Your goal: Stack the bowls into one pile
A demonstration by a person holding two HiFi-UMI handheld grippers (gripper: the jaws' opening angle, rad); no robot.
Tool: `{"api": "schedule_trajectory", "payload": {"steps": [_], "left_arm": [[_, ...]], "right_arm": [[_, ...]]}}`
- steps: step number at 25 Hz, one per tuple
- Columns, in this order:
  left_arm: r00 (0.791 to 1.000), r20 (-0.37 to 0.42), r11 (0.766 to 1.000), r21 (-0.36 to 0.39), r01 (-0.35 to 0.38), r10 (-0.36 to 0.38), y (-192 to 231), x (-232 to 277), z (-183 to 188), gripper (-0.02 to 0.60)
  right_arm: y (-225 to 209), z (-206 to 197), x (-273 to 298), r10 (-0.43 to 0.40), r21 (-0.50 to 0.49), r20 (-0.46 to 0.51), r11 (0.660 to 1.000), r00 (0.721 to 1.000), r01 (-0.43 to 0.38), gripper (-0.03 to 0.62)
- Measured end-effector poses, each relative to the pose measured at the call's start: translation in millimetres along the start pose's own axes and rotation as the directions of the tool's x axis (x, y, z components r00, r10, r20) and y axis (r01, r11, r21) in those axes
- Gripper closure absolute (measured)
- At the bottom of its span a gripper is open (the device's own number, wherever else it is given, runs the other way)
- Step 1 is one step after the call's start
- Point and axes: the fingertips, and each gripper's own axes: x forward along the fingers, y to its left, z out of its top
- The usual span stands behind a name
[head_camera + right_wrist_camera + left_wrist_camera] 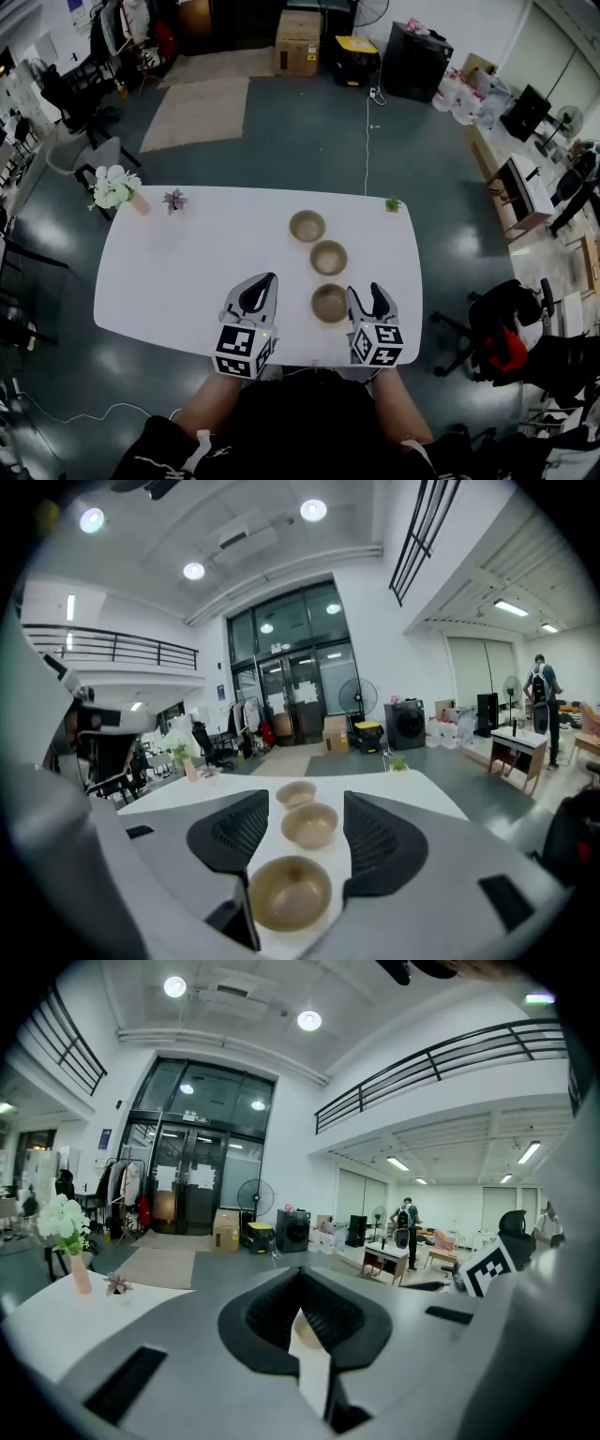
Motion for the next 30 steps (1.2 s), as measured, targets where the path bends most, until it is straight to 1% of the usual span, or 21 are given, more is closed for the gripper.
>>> {"api": "schedule_trajectory", "payload": {"steps": [3,5,7,10,13,16,17,19,20,22,26,30], "left_arm": [[1.0,-0.013,1.0,-0.005,-0.001,0.001,2.5,0.0,-6.4,0.569],[1.0,-0.019,1.0,-0.003,0.0,0.0,2.2,-1.6,-8.5,0.569],[1.0,-0.022,1.0,0.001,0.001,-0.001,1.1,-3.1,-9.9,0.569],[1.0,-0.027,1.0,0.006,-0.002,0.002,-0.1,-4.8,-11.4,0.569],[0.999,-0.035,1.0,0.01,-0.012,0.013,-0.1,-6.9,-12.8,0.569],[0.999,-0.041,1.0,0.012,-0.025,0.025,-0.5,-9.7,-13.3,0.569],[0.999,-0.043,0.999,0.013,-0.03,0.03,-0.6,-10.8,-13.5,0.569],[0.998,-0.044,0.999,0.013,-0.039,0.04,0.2,-12.9,-13.9,0.569],[0.998,-0.044,0.999,0.012,-0.045,0.046,1.3,-13.7,-14.1,0.569],[0.997,-0.043,0.998,0.009,-0.057,0.057,3.7,-14.4,-14.3,0.569],[0.996,-0.041,0.997,0.004,-0.075,0.075,6.5,-14.2,-12.7,0.569],[0.996,-0.037,0.997,0.001,-0.082,0.082,8.0,-13.4,-11.0,0.569]], "right_arm": [[-5.5,-47.0,10.3,-0.006,0.006,-0.118,1.0,0.993,0.007,0.344],[-8.1,-75.5,16.4,-0.005,0.01,-0.192,1.0,0.981,0.007,0.344],[-11.1,-97.9,22.2,-0.002,0.03,-0.246,1.0,0.969,0.01,0.344],[-16.1,-123.0,31.5,0.011,0.096,-0.309,0.995,0.951,0.02,0.361],[-22.1,-141.0,40.1,0.018,0.168,-0.374,0.985,0.927,0.048,0.376],[-26.5,-151.7,46.7,0.027,0.209,-0.425,0.976,0.905,0.069,0.398],[-28.2,-154.1,47.6,0.024,0.213,-0.439,0.974,0.898,0.078,0.426],[-32.1,-155.1,47.9,0.006,0.213,-0.455,0.972,0.89,0.102,0.52],[-33.4,-154.2,48.3,0.0,0.215,-0.457,0.97,0.889,0.111,0.55],[-33.4,-152.4,49.9,0.005,0.228,-0.458,0.967,0.889,0.112,0.563],[-28.8,-146.4,51.3,0.032,0.238,-0.45,0.968,0.893,0.085,0.56],[-26.2,-128.4,51.8,0.053,0.258,-0.416,0.964,0.908,0.062,0.559]]}}
